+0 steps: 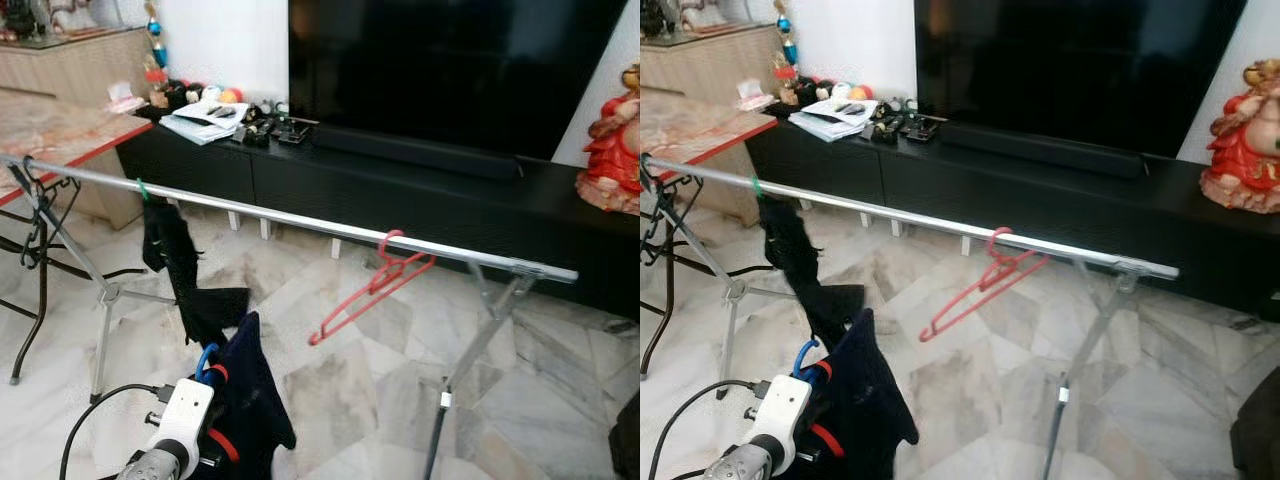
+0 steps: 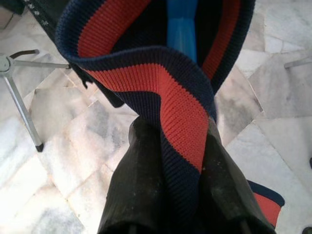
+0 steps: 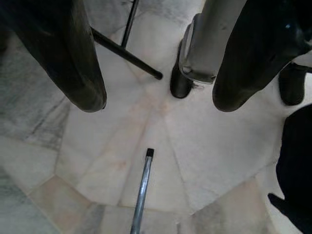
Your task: Hang hanger
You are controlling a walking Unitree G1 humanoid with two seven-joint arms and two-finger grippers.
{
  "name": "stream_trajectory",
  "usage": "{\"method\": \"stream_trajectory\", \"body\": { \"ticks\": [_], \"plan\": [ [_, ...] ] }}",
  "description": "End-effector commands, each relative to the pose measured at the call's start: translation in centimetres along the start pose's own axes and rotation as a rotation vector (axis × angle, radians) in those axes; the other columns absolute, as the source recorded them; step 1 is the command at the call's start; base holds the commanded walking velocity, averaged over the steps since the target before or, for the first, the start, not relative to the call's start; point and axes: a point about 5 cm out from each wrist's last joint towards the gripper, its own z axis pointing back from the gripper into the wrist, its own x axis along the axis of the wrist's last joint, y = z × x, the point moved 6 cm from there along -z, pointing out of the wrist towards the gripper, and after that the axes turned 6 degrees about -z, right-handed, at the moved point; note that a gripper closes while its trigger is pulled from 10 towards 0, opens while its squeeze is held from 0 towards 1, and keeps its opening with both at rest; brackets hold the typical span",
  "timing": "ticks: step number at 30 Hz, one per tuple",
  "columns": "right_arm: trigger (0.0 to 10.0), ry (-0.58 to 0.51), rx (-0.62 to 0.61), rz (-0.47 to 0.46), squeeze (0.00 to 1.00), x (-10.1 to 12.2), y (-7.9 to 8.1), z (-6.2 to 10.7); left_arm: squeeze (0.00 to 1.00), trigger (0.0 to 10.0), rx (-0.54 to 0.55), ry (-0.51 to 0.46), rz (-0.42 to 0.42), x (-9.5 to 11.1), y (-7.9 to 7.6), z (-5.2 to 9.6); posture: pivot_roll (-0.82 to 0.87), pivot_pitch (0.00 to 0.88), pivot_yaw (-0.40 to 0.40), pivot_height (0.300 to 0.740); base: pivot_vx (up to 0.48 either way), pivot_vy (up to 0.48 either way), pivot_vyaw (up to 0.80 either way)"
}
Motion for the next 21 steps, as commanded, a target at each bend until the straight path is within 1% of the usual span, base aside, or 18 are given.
{"method": "stream_trajectory", "body": {
  "ticks": [1,4,5,6,10,21],
  "plan": [
    [10.0,-0.006,0.023,0.003,0.0,0.3,0.9,-0.1,0.0,10.0,0.055,-0.035,0.001,1.1,1.8,0.1,0.18,0.0,-0.008,0.74,0.0,0.0,0.0],
    [10.0,-0.005,0.027,0.003,0.0,0.3,0.9,-0.1,0.0,10.0,0.082,-0.043,0.005,1.3,2.4,0.1,0.17,0.0,-0.007,0.74,0.0,0.0,0.0],
    [10.0,-0.005,0.027,0.003,0.0,0.3,0.9,-0.1,0.0,10.0,0.082,-0.043,0.005,1.3,2.4,0.1,0.17,0.0,-0.007,0.74,0.0,0.0,0.0],
    [10.0,-0.004,0.033,0.004,0.0,0.3,1.0,-0.1,0.0,10.0,0.098,-0.047,0.004,1.5,2.8,0.1,0.17,0.0,-0.007,0.74,0.277,0.0,0.0],
    [10.0,-0.002,0.041,0.012,0.0,0.3,1.1,-0.1,0.0,10.0,0.112,-0.05,0.007,1.6,3.3,0.2,0.18,0.0,-0.009,0.74,0.298,0.0,0.0],
    [10.0,0.002,0.063,0.012,0.0,0.3,1.4,-0.1,0.0,10.0,0.123,-0.049,0.008,1.5,3.6,0.2,0.18,0.0,-0.012,0.74,0.358,0.0,0.0]
  ]
}}
